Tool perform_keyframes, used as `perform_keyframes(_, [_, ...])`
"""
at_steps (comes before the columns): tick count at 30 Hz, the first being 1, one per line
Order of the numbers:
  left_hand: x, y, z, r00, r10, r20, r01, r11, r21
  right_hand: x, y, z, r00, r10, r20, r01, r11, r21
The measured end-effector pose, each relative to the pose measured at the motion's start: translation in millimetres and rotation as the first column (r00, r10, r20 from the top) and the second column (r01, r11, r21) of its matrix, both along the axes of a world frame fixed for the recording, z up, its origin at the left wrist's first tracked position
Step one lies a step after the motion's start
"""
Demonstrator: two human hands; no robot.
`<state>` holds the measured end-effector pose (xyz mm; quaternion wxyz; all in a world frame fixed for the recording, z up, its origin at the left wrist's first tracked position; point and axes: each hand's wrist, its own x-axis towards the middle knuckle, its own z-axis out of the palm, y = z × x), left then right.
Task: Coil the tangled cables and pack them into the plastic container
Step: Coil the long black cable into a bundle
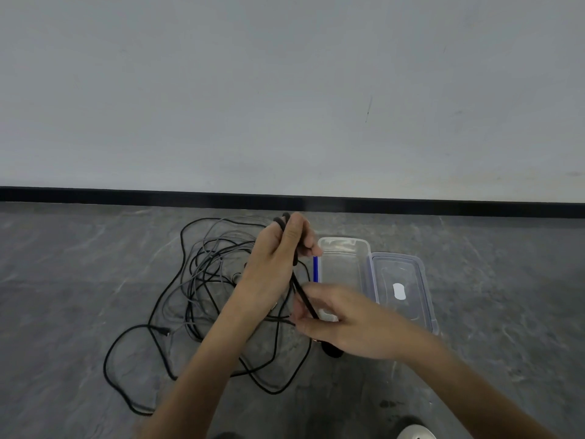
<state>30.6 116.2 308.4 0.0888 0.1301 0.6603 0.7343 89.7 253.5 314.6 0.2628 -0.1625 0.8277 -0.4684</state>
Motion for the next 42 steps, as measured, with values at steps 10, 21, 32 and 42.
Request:
perform_keyframes(10, [-5.2, -6.6, -4.6, 0.987, 0.117, -0.114, -0.144, 0.950, -0.276, 2.2, -0.8, 5.1, 0.995, -0.077, -0.060, 0.075, 0.996, -0.038])
perform_keyframes(21, [1.6, -6.8, -3.5, 0.955, -0.297, 0.022, 0.275, 0.851, -0.449, -4.8, 17.6, 9.4, 0.938, -0.209, -0.276, 0.190, 0.977, -0.092])
perform_keyframes(32, [13.7, 0.6, 3.3, 0.787, -0.566, 0.245, 0.610, 0.771, -0.181, -13.2, 38.2, 13.9, 0.917, -0.361, -0.167, 0.279, 0.883, -0.378])
perform_keyframes(42, [13.2, -1.3, 6.4, 0.781, -0.585, 0.220, 0.611, 0.789, -0.071, -14.2, 41.2, 14.1, 0.896, -0.353, -0.268, 0.254, 0.905, -0.342])
